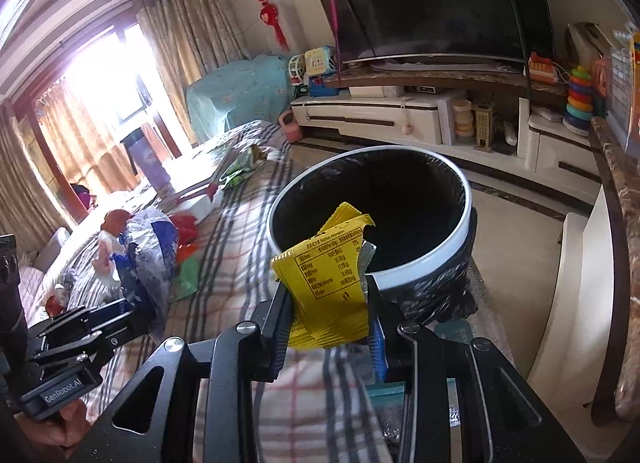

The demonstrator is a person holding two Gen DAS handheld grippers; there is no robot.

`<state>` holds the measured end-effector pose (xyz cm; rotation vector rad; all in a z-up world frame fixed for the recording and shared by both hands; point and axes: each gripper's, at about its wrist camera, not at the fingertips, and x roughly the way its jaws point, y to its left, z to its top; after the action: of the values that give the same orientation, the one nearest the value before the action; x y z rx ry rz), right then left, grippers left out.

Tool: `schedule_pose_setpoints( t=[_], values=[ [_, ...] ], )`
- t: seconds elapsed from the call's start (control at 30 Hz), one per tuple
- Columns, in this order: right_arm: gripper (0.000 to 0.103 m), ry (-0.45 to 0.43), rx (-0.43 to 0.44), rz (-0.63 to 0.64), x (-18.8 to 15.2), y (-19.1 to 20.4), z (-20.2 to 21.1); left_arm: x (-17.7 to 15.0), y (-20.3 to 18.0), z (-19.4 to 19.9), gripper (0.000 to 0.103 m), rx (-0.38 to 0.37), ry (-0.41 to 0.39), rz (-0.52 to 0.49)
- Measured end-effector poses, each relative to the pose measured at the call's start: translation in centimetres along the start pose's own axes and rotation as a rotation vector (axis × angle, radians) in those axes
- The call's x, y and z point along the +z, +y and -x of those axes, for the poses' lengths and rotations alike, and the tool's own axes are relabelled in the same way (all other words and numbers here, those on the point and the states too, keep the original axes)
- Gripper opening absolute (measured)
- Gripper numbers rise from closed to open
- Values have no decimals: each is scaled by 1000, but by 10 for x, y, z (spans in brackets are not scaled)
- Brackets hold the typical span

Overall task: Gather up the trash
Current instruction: 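Carry both held items over the white trash bin, then open both tools to drop the bag and wrapper into the bin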

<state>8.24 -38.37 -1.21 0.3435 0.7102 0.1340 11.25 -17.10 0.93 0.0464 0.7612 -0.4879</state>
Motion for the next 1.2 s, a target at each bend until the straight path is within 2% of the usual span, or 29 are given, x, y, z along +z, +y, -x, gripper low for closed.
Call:
schedule_pose_setpoints(
  t=[0.7,1.2],
  values=[
    [33,28,4,-41,53,-43,-34,67,-33,-69,28,-76,67,-68],
    [36,63,6,-71,66,-65,-53,82,-47,-107,29,-106,111,-86]
  ],
)
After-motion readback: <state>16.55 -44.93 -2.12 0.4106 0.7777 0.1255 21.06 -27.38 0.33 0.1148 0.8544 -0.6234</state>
